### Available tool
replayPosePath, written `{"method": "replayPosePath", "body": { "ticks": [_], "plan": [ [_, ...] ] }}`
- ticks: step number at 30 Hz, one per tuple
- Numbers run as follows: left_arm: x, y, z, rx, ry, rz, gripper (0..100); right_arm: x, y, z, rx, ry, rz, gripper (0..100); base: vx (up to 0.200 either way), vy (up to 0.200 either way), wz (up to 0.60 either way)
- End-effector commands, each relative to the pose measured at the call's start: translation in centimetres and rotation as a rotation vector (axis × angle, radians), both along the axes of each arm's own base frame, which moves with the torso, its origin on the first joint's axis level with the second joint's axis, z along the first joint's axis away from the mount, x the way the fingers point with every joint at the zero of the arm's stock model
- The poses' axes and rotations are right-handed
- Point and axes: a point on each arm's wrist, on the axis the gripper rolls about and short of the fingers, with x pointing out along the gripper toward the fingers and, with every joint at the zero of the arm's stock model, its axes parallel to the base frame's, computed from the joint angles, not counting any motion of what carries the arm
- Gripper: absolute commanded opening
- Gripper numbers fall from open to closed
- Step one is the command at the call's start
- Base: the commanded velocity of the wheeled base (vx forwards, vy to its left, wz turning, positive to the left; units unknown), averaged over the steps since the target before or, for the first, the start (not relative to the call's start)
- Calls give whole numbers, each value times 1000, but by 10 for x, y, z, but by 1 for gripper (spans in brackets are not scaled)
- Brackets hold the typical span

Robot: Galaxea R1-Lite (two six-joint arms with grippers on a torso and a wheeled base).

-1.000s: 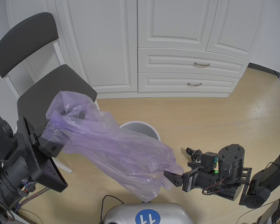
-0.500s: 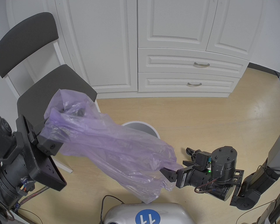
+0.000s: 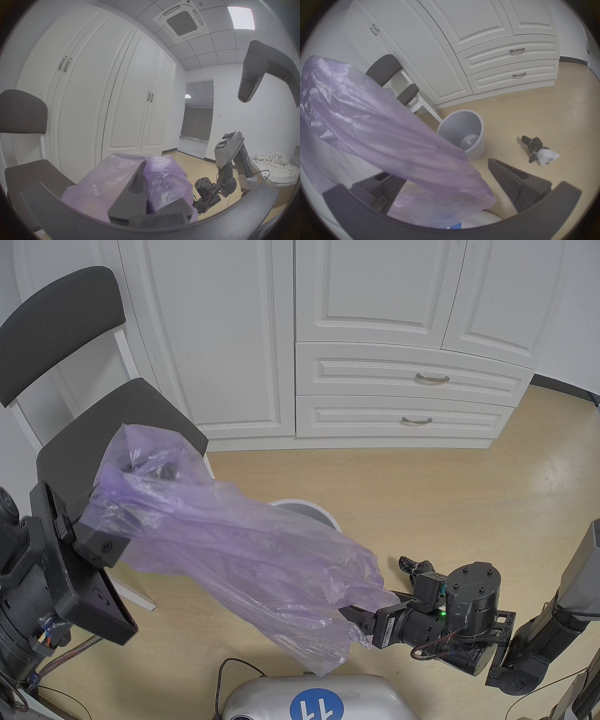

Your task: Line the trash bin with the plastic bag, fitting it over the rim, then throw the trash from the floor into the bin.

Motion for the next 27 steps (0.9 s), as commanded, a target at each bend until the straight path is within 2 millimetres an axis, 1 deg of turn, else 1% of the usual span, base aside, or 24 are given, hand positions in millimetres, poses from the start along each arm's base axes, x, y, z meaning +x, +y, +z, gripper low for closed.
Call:
{"method": "replayPosePath", "body": {
  "ticks": [1, 6, 10, 12, 14, 19, 22, 23, 24, 25, 27],
  "plan": [
    [0, 0, -1, 1, 2, 2, 0, 0, 0, 0, -1, 0, 0, 0, 0, 0, 0],
    [3, -2, -4, 18, 16, 9, 0, -1, -5, 10, 13, -28, -10, 0, 0, 0, 0],
    [7, -5, -9, 35, 43, 19, 0, -4, -8, 10, -13, -45, -11, 0, 0, 0, 0],
    [12, -6, -14, 55, 64, 34, 0, -7, -15, 21, -32, -99, -5, 0, 0, 0, 0],
    [12, -6, -16, 58, 69, 37, 0, -6, -17, 25, -35, -111, -11, 0, 0, 0, 0],
    [19, -9, -25, 91, 101, 53, 0, -4, -28, 48, -36, -129, -48, 0, 0, 0, 0],
    [20, -10, -31, 95, 127, 43, 0, -5, -36, 70, -35, -117, -74, 0, 0, 0, 0],
    [20, -10, -32, 97, 129, 43, 0, -7, -39, 76, -34, -115, -79, 0, 0, 0, 0],
    [20, -10, -32, 99, 130, 43, 0, -7, -40, 78, -33, -114, -81, 0, 0, 0, 0],
    [20, -10, -33, 103, 132, 43, 0, -10, -43, 89, -21, -110, -86, 0, 0, 0, 0],
    [19, -10, -34, 105, 132, 44, 0, -15, -47, 100, -1, -109, -91, 0, 0, 0, 0]
  ]
}}
